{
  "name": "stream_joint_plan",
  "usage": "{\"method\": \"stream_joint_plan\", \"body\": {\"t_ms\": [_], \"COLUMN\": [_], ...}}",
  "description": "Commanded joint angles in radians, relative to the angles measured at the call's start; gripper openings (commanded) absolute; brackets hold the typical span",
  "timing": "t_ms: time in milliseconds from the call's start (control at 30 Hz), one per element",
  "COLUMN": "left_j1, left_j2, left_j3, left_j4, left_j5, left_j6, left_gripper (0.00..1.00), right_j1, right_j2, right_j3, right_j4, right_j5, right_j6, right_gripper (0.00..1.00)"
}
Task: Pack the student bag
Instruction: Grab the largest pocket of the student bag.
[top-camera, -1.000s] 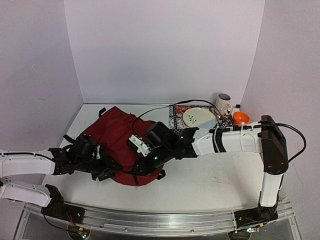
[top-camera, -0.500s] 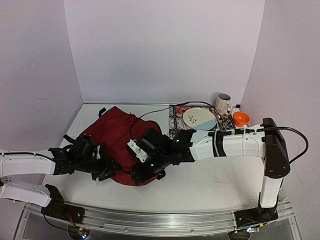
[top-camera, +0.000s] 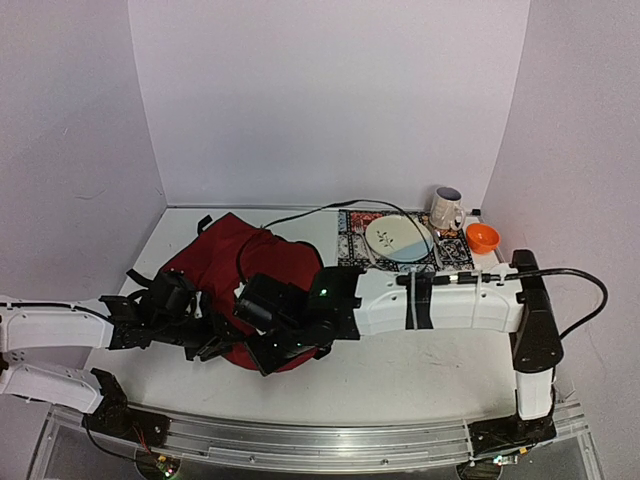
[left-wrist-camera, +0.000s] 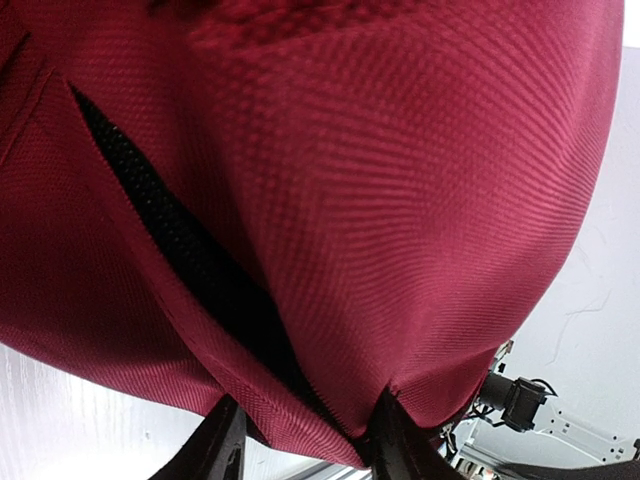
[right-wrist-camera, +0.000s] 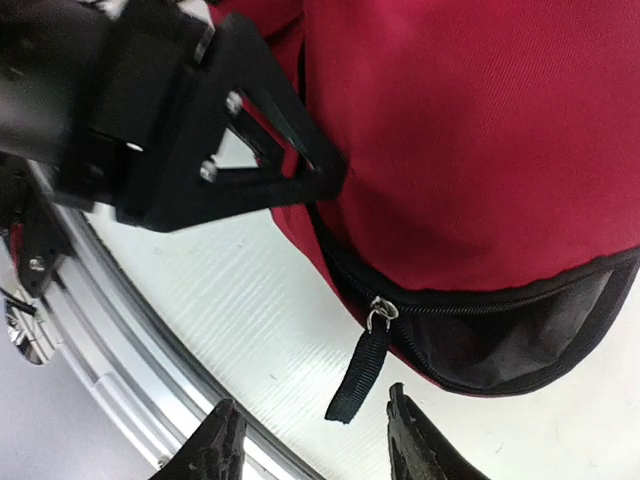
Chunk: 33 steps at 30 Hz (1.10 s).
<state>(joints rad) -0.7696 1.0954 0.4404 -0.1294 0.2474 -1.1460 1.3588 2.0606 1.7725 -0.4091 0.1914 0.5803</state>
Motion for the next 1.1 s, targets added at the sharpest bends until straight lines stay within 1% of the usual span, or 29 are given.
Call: {"method": "stream_joint_plan", "body": {"t_ms": [0, 133, 233, 333, 433, 533, 600, 633, 700, 767, 833, 1067], "left_j1": [-0.005, -0.005, -0.006, -0.006, -0.007, -0.006, -0.006, -0.006, -0.007, -0.006, -0.007, -0.007], "left_j2": [0.003, -0.001, -0.003, -0.004, -0.009, -0.014, -0.02, -0.023, -0.025, -0.024, -0.023, -0.024], "left_j3": [0.015, 0.013, 0.012, 0.009, 0.007, 0.003, 0.001, 0.001, 0.0, 0.001, 0.002, 0.001], "left_j4": [0.03, 0.033, 0.033, 0.033, 0.032, 0.033, 0.033, 0.033, 0.033, 0.033, 0.033, 0.033], "left_j5": [-0.003, -0.003, -0.004, -0.002, -0.003, -0.004, -0.007, -0.008, -0.01, -0.01, -0.009, -0.008], "left_j6": [0.001, -0.004, -0.005, -0.006, -0.006, -0.008, -0.009, -0.01, -0.011, -0.01, -0.009, -0.009], "left_gripper": [0.36, 0.27, 0.24, 0.22, 0.21, 0.21, 0.21, 0.21, 0.21, 0.2, 0.2, 0.2], "right_j1": [0.015, 0.02, 0.02, 0.02, 0.02, 0.02, 0.02, 0.02, 0.02, 0.02, 0.022, 0.022], "right_j2": [0.061, 0.088, 0.095, 0.096, 0.093, 0.089, 0.089, 0.089, 0.089, 0.091, 0.089, 0.11], "right_j3": [0.066, 0.102, 0.108, 0.115, 0.116, 0.11, 0.107, 0.107, 0.11, 0.115, 0.116, 0.141], "right_j4": [-0.156, -0.197, -0.202, -0.205, -0.21, -0.22, -0.225, -0.224, -0.222, -0.214, -0.204, -0.194], "right_j5": [0.102, 0.129, 0.137, 0.139, 0.142, 0.148, 0.15, 0.147, 0.131, 0.112, 0.108, 0.094], "right_j6": [0.068, 0.086, 0.087, 0.083, 0.079, 0.077, 0.075, 0.074, 0.066, 0.06, 0.06, 0.052], "right_gripper": [0.48, 0.47, 0.42, 0.34, 0.24, 0.11, 0.07, 0.07, 0.1, 0.19, 0.24, 0.29]}}
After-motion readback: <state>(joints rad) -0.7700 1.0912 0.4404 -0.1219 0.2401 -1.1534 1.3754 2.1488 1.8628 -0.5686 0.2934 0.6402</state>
